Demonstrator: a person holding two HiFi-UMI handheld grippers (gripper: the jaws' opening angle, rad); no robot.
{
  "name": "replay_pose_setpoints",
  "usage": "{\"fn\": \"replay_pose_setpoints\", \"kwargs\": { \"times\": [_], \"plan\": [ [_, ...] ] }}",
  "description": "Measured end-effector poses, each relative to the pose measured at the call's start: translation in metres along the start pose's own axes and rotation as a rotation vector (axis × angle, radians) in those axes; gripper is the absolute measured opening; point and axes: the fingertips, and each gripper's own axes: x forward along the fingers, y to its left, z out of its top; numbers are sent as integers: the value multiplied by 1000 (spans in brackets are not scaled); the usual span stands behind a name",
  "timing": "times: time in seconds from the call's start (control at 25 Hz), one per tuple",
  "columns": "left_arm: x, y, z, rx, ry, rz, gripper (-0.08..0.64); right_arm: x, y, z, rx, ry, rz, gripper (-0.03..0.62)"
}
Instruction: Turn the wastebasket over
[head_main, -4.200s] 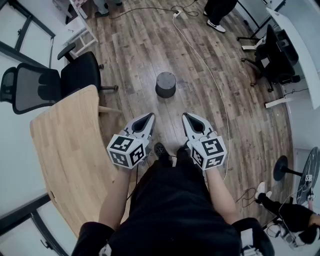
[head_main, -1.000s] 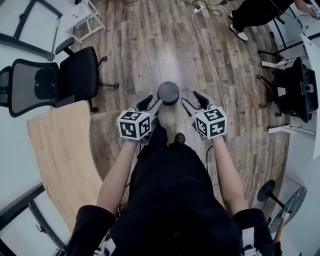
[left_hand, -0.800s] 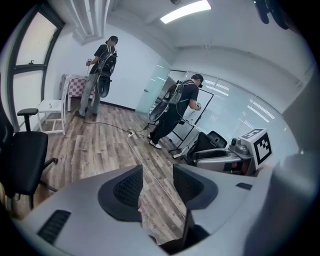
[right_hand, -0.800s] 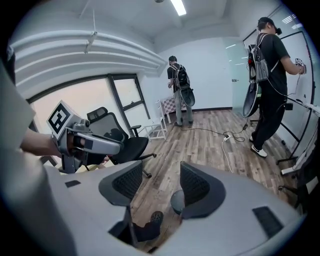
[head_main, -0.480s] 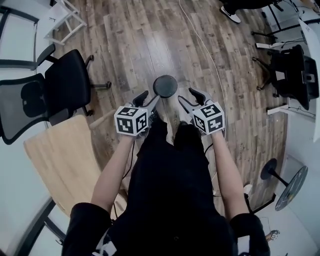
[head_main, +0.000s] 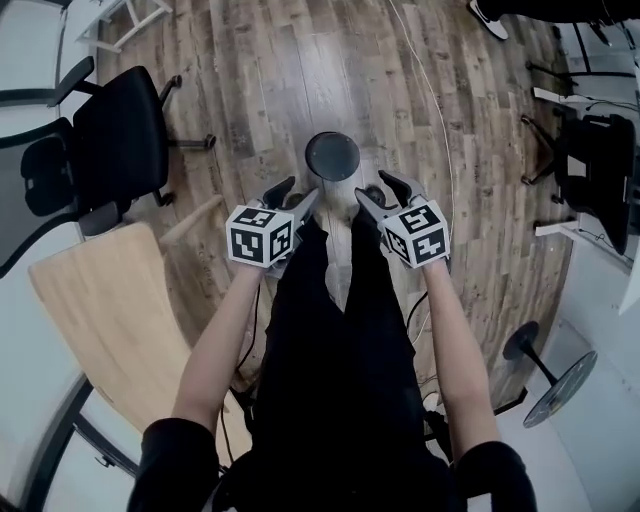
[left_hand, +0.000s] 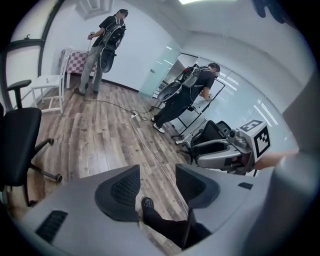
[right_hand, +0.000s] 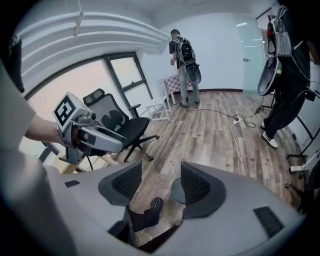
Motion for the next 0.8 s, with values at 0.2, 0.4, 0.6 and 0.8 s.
{"fn": "replay_pose_setpoints", "kwargs": {
  "times": [0.2,0.4,0.6,0.8],
  "plan": [
    [42,26,-31,-58,58,18,232,39,-25,-35,-1,71,56,245],
    [93,57,-65,-160,75,60,232,80,-56,-82,-66,171,98,247],
    [143,91,-96,-176,107,88,232,126,-82,-122,-65,214,132,248],
    [185,117,-126,-233,109,101,232,165,-97,-162,8,226,188,248]
  ]
}}
